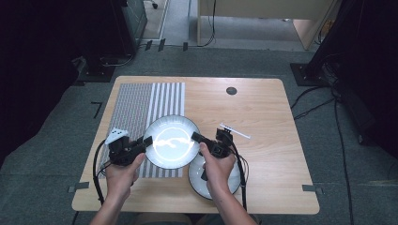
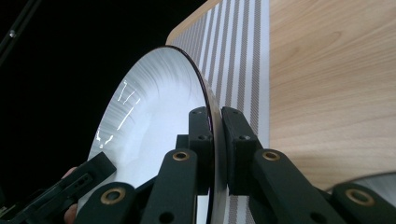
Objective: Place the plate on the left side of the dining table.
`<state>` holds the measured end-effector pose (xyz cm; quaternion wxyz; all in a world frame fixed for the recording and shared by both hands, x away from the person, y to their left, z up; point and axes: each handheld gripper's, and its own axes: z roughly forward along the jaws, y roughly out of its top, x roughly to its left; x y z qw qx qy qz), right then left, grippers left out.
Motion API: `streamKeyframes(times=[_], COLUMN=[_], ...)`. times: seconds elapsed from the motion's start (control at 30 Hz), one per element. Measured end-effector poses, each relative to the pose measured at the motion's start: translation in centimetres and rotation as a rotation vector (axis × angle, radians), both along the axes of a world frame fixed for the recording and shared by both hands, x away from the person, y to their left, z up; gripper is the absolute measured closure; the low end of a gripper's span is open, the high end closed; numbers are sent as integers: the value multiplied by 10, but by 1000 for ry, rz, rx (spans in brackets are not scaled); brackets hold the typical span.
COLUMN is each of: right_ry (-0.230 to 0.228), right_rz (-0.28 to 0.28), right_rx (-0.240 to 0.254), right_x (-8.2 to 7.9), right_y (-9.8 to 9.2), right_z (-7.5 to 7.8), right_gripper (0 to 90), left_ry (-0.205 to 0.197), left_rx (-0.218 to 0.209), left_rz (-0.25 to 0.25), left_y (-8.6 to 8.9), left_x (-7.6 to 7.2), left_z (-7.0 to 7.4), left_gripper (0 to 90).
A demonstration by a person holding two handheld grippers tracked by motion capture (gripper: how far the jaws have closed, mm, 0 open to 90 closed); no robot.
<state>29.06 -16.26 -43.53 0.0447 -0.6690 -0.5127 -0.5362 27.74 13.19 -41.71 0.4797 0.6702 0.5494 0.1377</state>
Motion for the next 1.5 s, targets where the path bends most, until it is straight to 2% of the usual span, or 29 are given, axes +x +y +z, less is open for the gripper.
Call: streamKeyframes(times=[0.2,0.33,0.43,0.6,0.73,0.9,1.03,1.2,1.37,1.5], right_ry=[1,0,1,9,25,36,31,27,38,70], right_rz=[10,17,26,44,52,63,74,86,96,90], right_rx=[-3,-13,-28,-41,-35,-24,-46,-83,-63,-44], right_x=[16,26,35,51,65,81,95,114,129,139], right_y=[13,24,32,48,61,76,87,98,104,108], right_z=[1,1,1,0,-3,-11,-16,-24,-39,-53], right_gripper=[839,839,839,839,839,840,840,842,842,841], left_ry=[0,-13,-7,3,21,32,43,76,96,120], left_rx=[13,9,-16,-28,-66,-55,-46,-22,-28,-34], left_rz=[20,44,55,98,110,135,149,158,170,184], left_y=[11,20,29,43,58,71,79,86,93,96], left_x=[12,19,27,40,52,63,73,89,103,114], left_z=[1,-3,-7,-12,-15,-20,-27,-37,-47,-58], left_gripper=[746,746,751,756,777,780,774,763,769,775])
